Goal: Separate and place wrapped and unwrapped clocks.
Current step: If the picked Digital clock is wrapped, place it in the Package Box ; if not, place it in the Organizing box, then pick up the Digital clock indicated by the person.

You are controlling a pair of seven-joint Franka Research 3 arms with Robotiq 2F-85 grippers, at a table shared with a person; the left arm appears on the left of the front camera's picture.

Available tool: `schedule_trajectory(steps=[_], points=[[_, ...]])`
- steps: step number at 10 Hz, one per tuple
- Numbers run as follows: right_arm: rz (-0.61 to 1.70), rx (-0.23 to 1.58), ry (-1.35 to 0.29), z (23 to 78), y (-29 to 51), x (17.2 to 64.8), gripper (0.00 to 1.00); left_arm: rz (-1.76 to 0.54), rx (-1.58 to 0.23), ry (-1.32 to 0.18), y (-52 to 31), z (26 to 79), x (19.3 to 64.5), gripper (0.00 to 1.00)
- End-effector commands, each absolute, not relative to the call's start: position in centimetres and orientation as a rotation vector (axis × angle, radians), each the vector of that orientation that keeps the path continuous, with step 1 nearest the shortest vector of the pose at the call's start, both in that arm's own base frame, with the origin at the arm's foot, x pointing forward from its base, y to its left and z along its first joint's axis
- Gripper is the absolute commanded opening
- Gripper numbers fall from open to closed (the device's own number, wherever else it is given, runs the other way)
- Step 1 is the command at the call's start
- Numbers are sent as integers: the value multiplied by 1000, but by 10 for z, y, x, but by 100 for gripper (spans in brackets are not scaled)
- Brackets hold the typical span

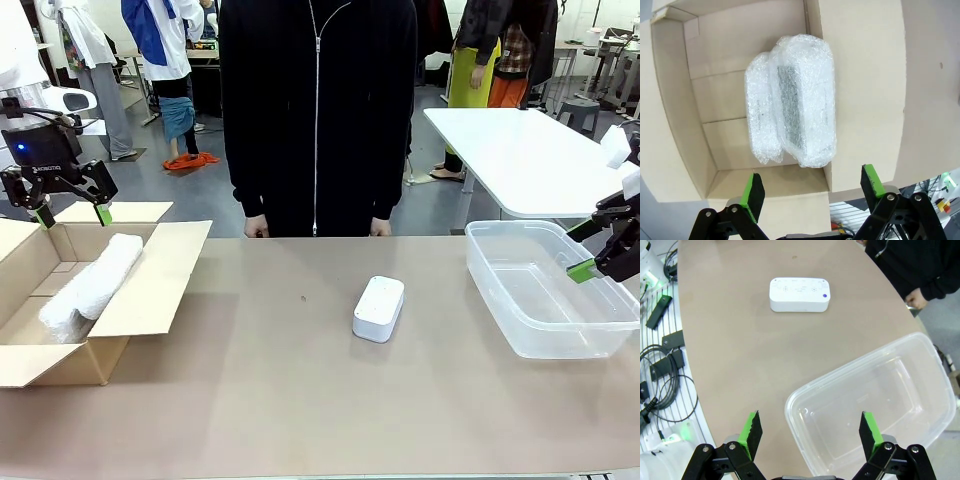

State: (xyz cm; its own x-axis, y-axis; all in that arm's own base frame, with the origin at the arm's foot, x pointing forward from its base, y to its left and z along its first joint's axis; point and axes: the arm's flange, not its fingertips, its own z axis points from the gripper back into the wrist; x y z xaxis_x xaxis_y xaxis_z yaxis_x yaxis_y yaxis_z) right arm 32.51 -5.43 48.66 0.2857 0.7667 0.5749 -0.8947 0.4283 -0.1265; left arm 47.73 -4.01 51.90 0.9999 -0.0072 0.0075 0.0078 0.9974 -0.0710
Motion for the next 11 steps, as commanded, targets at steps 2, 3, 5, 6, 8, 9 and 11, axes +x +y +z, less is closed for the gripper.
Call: schedule_trajectory(steps=[2, 3, 5, 6, 8, 9, 11], points=[[1136, 269, -645, 484, -54, 327, 100, -8, -73, -8, -40, 519, 478, 100], [1136, 269, -645, 484, -54, 327, 100, -8, -73, -8, -40, 519, 478, 100], [1136, 269, -645, 484, -54, 327, 100, -8, -73, -8, -40, 519, 478, 100], [1136, 269, -645, 484, -54, 327, 100, -8, -73, -8, -40, 519, 478, 100], [1136, 269, -645, 484, -54, 327, 100, -8, -73, -8, -40, 519, 478, 100], [1136, 269, -645, 484, -54, 327, 100, -8, -73, -8, -40, 519, 478, 100], [1136, 269, -645, 484, -54, 327, 100, -8, -73, -8, -40, 519, 478, 100]])
